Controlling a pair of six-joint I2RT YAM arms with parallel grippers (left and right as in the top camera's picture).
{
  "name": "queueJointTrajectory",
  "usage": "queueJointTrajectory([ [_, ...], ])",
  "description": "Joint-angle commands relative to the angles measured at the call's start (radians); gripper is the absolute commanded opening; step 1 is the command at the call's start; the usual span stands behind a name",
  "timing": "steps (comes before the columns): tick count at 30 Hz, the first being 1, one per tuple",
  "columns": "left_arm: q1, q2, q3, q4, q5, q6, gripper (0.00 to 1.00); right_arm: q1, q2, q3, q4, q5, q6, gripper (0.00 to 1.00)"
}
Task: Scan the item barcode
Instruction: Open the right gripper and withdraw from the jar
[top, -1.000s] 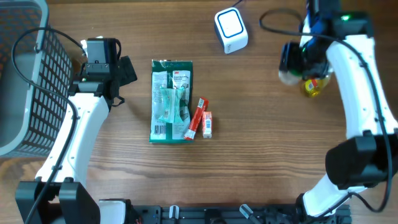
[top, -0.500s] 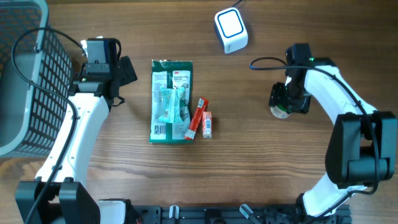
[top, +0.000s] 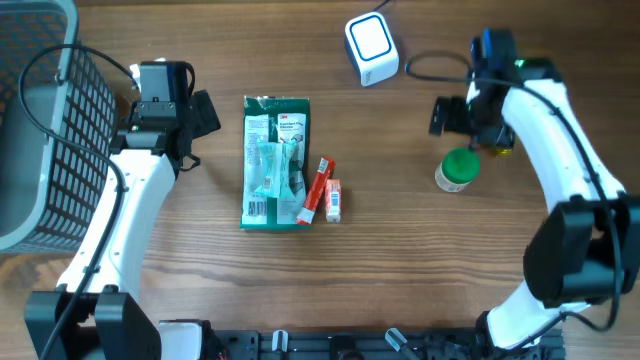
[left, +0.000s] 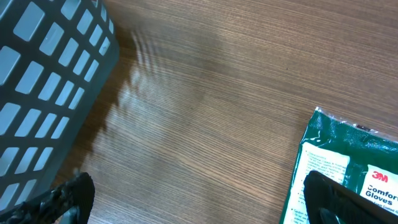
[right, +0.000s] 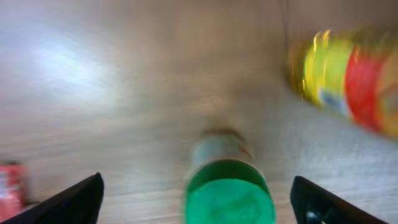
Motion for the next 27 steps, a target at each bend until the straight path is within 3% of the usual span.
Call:
queueJointTrajectory([
  [1, 0.005, -0.001, 0.011, 0.003, -0.009, 0.009, 1.00, 0.047, -0.058, 0.071, -0.010, -0.156, -0.035, 0.65],
  [2, 0.005, -0.001, 0.011, 0.003, -0.009, 0.009, 1.00, 0.059, -0.058, 0.071, -0.013, -0.189, -0.033, 0.50],
  [4, 0.005, -0.001, 0.011, 0.003, -0.009, 0.009, 1.00, 0.087, -0.052, 0.060, -0.018, -0.209, -0.027, 0.36],
  [10, 0.005, -0.001, 0.011, 0.003, -0.009, 0.009, 1.00, 0.179, -0.047, -0.076, 0.044, -0.170, 0.029, 0.33],
  [14, 0.005, -0.001, 0.011, 0.003, -0.009, 0.009, 1.00, 0.208, -0.044, -0.212, 0.122, -0.087, 0.055, 0.25],
  [22, 0.005, -0.001, 0.011, 0.003, -0.009, 0.009, 1.00, 0.176, -0.044, -0.397, 0.269, 0.238, 0.076, 0.22],
  [27, 0.005, -0.001, 0.011, 0.003, -0.009, 0.009, 1.00, 0.113, -0.044, -0.401, 0.260, 0.251, 0.069, 0.26],
])
